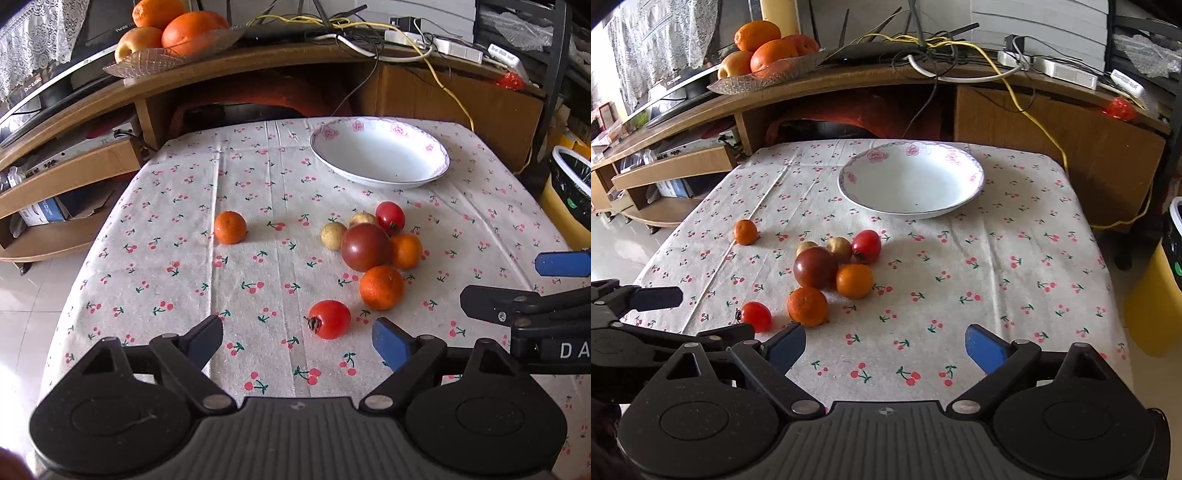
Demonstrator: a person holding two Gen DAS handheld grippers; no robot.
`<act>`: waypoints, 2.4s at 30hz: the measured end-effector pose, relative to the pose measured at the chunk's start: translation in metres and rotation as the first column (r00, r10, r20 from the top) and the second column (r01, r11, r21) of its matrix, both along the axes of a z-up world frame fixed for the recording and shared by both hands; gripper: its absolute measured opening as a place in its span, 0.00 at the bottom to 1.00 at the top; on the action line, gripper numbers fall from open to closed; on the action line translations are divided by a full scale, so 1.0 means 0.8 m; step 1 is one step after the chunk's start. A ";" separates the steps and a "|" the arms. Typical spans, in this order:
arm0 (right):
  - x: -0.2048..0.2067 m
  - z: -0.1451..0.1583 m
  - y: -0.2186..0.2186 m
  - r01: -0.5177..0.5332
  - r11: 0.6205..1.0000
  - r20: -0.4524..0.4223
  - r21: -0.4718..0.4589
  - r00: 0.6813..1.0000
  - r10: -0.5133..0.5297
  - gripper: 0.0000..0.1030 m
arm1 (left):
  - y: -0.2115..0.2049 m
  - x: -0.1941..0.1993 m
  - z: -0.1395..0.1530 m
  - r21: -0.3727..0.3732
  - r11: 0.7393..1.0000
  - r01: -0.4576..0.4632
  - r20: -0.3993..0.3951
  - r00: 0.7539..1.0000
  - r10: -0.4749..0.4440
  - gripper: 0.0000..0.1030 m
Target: Organize fruits
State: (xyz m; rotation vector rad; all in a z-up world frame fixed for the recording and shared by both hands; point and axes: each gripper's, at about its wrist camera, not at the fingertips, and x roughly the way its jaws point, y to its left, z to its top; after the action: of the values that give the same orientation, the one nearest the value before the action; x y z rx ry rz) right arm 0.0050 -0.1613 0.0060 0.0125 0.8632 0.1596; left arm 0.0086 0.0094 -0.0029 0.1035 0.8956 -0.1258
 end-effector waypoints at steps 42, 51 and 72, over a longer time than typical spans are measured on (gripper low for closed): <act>0.071 -0.030 0.046 -0.286 0.947 -0.161 0.149 0.937 0.308 0.34 | 0.002 0.039 -0.025 -0.042 0.965 0.259 -0.113 0.958 -0.262 0.40; 0.082 -0.033 0.041 -0.266 0.954 -0.172 0.136 0.942 0.288 0.26 | -0.002 0.047 -0.025 -0.065 0.961 0.269 -0.105 0.956 -0.275 0.37; 0.073 -0.029 0.036 -0.278 0.954 -0.174 0.109 0.940 0.294 0.26 | -0.008 0.036 -0.026 -0.013 0.958 0.287 -0.098 0.953 -0.287 0.36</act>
State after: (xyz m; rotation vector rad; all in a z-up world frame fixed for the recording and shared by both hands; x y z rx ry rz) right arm 0.0630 -0.1328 -0.0175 -0.0211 1.0453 0.4745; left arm 0.0370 0.0029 -0.0233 0.2309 0.9758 -0.4049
